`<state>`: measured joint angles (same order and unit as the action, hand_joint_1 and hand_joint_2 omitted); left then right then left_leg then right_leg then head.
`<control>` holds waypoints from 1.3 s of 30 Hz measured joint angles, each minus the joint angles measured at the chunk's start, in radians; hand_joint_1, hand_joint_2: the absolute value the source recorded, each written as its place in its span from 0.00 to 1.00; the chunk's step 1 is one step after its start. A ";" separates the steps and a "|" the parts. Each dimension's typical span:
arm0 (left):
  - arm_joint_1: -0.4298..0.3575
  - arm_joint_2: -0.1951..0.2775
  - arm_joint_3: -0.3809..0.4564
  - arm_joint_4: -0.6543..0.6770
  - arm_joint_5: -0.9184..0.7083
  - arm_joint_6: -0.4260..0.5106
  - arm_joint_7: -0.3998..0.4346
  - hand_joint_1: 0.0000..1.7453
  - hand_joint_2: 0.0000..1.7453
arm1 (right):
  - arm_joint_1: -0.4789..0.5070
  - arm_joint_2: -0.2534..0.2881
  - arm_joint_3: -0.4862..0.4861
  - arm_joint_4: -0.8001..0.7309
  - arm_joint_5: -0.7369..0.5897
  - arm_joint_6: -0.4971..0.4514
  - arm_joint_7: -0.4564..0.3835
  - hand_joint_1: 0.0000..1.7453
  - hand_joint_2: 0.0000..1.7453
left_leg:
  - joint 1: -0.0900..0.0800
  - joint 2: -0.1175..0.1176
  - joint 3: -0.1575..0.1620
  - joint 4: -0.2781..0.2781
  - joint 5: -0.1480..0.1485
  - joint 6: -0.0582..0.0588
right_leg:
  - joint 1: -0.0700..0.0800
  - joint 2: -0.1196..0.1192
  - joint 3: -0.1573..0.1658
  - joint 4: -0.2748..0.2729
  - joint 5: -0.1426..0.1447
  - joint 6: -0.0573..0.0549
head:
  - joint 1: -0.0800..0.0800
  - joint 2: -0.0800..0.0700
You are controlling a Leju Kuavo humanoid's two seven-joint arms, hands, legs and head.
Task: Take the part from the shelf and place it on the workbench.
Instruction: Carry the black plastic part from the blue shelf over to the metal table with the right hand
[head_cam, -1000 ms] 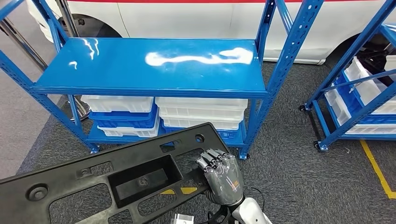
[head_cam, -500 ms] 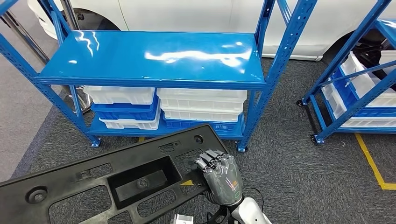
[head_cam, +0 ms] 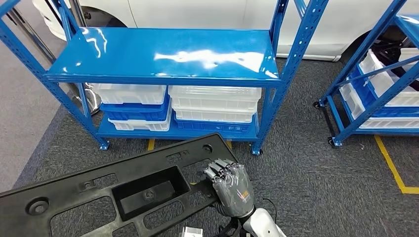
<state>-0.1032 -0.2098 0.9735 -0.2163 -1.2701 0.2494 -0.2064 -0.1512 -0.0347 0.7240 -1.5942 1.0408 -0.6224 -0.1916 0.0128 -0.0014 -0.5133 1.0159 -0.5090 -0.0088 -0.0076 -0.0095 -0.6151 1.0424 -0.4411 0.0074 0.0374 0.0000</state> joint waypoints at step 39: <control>0.014 -0.001 0.002 0.001 0.014 0.012 -0.016 0.00 1.00 | 0.116 -0.020 -0.082 -0.043 -0.036 -0.061 -0.011 0.99 1.00 | 0.005 0.015 -0.056 0.005 0.039 0.039 | -0.012 0.016 -0.085 0.270 -0.163 0.027 | 0.001 0.000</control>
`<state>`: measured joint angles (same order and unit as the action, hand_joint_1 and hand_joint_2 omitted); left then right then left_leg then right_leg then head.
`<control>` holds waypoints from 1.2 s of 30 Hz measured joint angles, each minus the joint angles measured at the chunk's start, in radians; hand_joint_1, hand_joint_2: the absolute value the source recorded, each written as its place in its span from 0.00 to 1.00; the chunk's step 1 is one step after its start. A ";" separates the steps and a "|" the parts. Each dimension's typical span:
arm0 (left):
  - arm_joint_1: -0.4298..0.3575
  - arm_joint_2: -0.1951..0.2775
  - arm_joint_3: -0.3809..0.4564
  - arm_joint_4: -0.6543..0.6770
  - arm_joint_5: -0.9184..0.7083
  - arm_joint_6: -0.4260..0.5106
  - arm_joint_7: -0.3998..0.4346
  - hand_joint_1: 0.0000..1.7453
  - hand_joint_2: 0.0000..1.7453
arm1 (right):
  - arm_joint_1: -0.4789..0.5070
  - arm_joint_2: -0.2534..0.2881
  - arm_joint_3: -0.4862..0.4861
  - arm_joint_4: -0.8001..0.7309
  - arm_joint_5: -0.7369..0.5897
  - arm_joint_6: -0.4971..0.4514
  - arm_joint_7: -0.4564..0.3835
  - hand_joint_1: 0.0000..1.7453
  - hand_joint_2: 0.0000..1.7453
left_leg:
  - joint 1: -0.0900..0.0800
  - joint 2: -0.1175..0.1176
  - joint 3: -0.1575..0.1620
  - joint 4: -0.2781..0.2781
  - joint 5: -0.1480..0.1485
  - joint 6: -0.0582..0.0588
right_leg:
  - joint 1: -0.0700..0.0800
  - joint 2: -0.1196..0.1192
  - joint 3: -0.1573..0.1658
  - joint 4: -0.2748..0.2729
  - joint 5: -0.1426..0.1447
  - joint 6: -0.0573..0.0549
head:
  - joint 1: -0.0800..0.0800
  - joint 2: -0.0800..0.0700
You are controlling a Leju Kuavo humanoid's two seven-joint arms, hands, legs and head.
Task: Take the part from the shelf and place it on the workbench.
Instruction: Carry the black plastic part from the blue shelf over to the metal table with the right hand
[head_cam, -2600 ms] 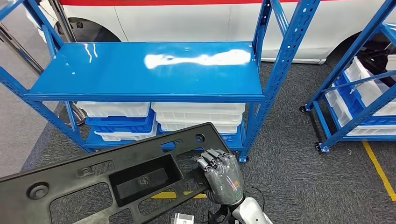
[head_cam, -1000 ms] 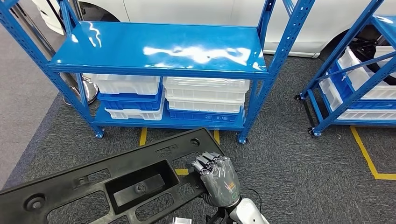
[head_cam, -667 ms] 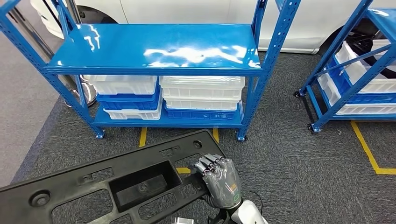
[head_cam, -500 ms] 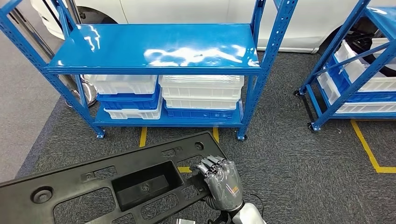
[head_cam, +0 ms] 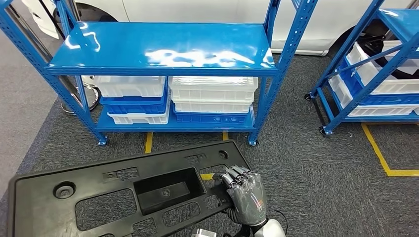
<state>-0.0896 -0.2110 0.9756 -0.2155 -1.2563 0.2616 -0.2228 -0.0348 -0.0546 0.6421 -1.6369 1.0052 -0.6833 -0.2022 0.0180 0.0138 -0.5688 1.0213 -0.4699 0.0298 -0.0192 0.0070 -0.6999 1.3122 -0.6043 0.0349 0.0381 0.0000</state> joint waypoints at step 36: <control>0.004 -0.003 0.029 0.000 0.026 0.014 -0.004 0.00 1.00 | 0.277 0.128 -0.428 -0.251 -0.059 -0.007 -0.261 0.99 1.00 | -0.009 0.032 0.021 0.001 -0.018 -0.021 | 0.007 -0.041 0.131 -0.267 0.106 -0.014 | 0.000 0.000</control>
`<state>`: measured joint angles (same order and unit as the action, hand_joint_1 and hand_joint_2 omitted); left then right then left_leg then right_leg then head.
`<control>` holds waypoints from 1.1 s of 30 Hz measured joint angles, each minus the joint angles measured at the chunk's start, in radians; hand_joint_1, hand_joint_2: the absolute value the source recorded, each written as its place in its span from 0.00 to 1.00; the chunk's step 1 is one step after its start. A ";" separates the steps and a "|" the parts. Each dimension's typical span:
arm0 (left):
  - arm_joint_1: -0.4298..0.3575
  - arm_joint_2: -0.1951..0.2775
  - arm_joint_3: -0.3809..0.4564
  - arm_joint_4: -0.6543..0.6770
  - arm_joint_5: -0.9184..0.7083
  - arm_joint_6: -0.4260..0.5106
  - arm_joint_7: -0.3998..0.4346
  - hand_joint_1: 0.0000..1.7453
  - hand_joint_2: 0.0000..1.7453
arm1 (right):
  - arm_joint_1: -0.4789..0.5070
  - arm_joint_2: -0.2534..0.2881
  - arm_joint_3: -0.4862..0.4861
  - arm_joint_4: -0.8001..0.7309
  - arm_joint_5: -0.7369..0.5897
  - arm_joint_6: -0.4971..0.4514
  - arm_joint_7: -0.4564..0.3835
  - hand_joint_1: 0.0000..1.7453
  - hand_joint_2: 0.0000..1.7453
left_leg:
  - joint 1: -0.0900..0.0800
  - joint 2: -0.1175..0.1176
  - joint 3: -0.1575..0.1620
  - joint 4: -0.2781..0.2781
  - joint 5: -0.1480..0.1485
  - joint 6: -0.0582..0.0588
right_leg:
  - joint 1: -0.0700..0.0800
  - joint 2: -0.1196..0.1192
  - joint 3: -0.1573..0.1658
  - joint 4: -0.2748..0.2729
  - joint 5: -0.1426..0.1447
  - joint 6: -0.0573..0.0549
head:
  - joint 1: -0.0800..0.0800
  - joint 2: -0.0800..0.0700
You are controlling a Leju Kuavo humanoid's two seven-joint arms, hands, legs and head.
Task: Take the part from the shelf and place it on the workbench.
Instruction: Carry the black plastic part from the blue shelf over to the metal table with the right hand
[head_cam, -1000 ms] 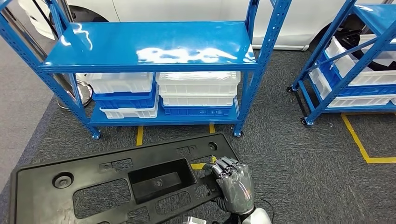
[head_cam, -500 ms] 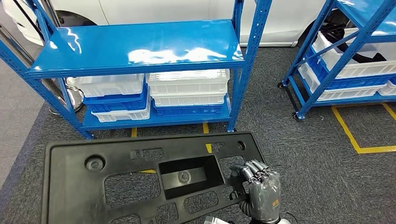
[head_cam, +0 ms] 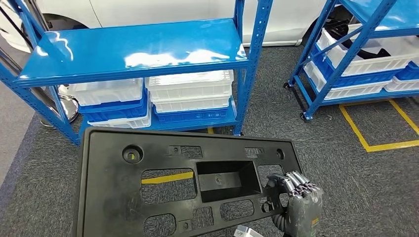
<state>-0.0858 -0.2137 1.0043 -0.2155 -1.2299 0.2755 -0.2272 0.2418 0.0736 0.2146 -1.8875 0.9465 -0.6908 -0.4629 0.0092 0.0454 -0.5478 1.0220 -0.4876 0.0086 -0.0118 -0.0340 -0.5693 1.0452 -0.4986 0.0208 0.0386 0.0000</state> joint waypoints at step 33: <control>-0.003 -0.002 0.023 0.000 0.003 0.004 -0.009 0.00 1.00 | 0.063 0.076 -0.132 -0.077 -0.177 -0.002 -0.105 0.99 1.00 | 0.000 0.058 0.043 -0.016 -0.033 -0.019 | -0.003 -0.009 -0.025 0.000 0.019 -0.009 | 0.000 0.000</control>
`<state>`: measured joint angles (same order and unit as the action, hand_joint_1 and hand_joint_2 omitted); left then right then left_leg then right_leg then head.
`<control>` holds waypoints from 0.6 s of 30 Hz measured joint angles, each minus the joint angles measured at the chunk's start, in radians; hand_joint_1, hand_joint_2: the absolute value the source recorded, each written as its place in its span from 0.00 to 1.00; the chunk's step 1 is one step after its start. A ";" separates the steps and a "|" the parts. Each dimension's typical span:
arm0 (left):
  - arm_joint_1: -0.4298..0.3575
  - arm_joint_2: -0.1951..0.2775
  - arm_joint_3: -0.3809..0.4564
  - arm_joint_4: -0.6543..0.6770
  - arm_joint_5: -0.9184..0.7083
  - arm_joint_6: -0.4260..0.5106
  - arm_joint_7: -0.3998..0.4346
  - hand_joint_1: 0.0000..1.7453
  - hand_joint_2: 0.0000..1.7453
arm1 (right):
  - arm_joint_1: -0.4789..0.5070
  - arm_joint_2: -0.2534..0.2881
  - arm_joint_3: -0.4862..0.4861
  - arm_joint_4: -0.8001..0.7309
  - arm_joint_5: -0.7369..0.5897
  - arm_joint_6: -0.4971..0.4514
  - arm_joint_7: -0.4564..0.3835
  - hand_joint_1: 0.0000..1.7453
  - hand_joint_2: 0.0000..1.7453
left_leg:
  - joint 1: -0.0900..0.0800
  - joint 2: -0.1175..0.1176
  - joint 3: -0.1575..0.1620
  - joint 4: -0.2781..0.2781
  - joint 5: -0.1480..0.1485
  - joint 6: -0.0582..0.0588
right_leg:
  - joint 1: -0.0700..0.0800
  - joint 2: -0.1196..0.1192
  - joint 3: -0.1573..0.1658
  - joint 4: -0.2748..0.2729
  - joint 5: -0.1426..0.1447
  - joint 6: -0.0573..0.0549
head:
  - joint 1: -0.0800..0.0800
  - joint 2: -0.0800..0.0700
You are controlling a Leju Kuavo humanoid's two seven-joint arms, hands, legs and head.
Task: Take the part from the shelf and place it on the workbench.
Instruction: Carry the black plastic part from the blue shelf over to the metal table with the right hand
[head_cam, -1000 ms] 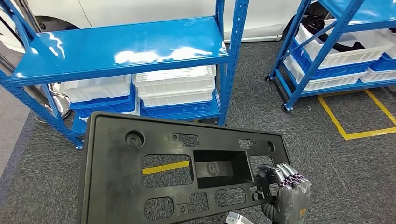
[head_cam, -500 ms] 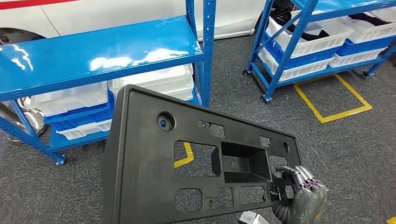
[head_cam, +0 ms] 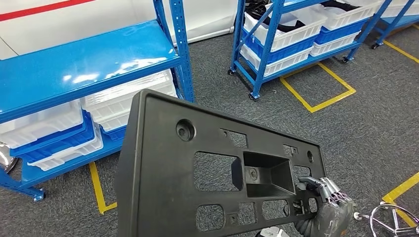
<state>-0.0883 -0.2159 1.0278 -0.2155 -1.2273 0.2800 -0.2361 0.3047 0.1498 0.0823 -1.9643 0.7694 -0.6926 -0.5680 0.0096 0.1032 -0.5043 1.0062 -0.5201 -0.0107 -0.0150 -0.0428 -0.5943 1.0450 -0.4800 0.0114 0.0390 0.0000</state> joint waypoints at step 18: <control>0.002 0.000 0.002 0.000 -0.004 0.000 0.008 0.00 1.00 | 0.015 0.030 -0.021 -0.018 -0.025 -0.001 -0.017 0.99 1.00 | 0.005 -0.122 -0.017 -0.017 0.030 0.045 | 0.010 0.114 -0.044 0.060 -0.024 0.009 | 0.002 0.000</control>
<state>-0.0860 -0.2154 1.0300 -0.2155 -1.2311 0.2800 -0.2285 0.3193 0.1800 0.0614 -1.9825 0.7449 -0.6935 -0.5849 0.0145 -0.0192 -0.5217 0.9887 -0.4898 0.0339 -0.0054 0.0713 -0.6384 1.1049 -0.5035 0.0205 0.0414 0.0000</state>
